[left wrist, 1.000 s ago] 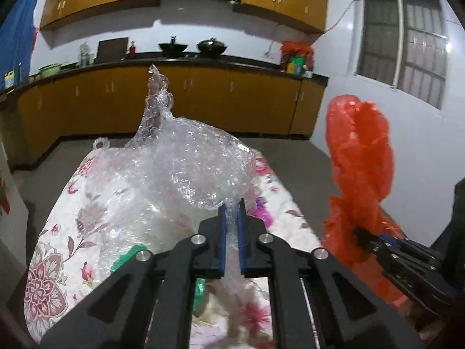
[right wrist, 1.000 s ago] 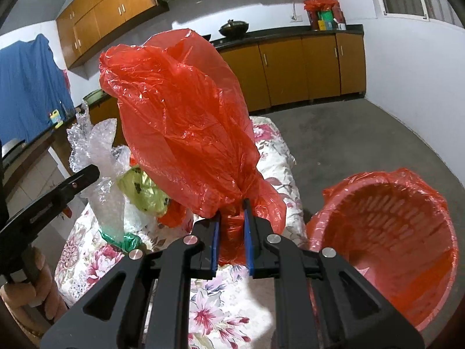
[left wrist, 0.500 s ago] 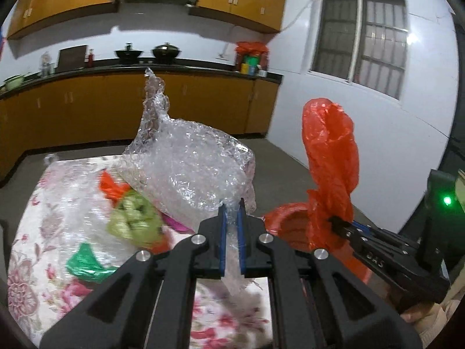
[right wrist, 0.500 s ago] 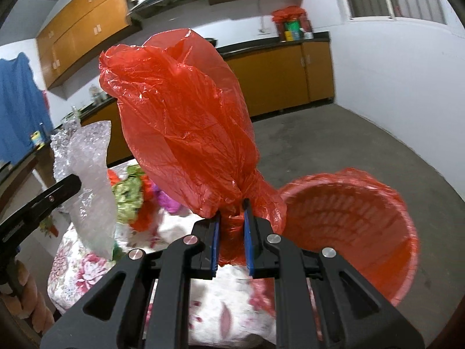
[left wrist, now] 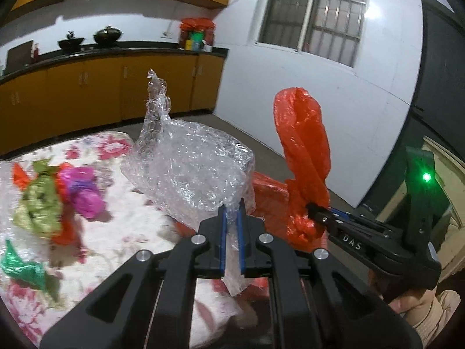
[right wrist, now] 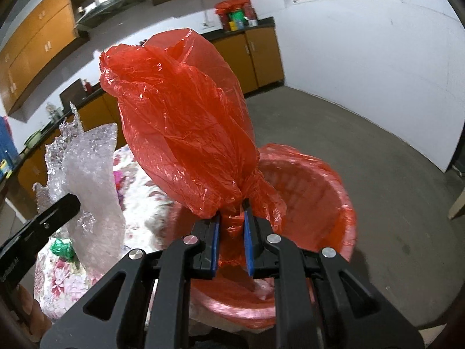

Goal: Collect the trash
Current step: 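Carry both items over the basket and open both tools to drop them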

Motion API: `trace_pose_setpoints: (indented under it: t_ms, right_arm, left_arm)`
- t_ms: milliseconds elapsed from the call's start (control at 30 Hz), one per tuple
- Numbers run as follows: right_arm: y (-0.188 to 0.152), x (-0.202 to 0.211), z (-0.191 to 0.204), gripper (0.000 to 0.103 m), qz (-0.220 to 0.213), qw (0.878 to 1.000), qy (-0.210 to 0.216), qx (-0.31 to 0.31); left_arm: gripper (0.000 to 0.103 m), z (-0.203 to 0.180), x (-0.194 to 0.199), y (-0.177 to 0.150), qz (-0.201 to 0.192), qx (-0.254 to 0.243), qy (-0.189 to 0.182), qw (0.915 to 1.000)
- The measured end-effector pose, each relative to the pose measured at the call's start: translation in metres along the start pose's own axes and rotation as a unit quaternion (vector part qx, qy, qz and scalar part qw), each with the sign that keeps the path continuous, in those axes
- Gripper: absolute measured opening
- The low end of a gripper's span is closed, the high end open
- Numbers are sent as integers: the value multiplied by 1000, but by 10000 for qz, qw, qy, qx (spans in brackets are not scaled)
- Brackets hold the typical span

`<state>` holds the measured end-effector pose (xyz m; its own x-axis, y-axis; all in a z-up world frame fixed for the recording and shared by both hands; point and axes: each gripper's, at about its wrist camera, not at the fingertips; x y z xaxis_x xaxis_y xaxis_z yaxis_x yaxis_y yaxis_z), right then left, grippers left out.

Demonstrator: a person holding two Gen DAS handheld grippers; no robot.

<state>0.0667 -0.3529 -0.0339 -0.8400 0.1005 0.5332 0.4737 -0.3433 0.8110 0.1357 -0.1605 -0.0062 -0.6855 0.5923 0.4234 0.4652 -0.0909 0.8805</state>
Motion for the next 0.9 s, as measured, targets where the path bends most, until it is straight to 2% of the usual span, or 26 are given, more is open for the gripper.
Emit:
trace_pose_setpoints:
  t_ms: [300, 733, 800, 900]
  right_arm:
    - [-4, 0, -28, 15, 111, 9997, -96, -196]
    - [5, -17, -37, 15, 279, 9990, -127, -324]
    - [7, -20, -37, 17, 307, 9990, -147, -305]
    - [7, -23, -38, 23, 307, 9989, -180, -309]
  left_arm:
    - [8, -18, -44, -17, 408, -6, -326, 9986]
    - [9, -29, -73, -22, 682, -49, -456, 9966]
    - [11, -28, -76, -23, 702, -25, -446, 9965]
    - [27, -26, -80, -25, 735, 21, -425, 9964]
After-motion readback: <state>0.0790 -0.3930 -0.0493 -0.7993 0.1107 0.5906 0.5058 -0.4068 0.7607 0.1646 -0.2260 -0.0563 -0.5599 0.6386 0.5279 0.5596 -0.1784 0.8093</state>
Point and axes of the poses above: each gripper's, at about its wrist camera, not at the fingertips, and x roughly against the way its jaws point, z to its left, y to its top, and after that the axes turned 7 degrees about -z, right-handed
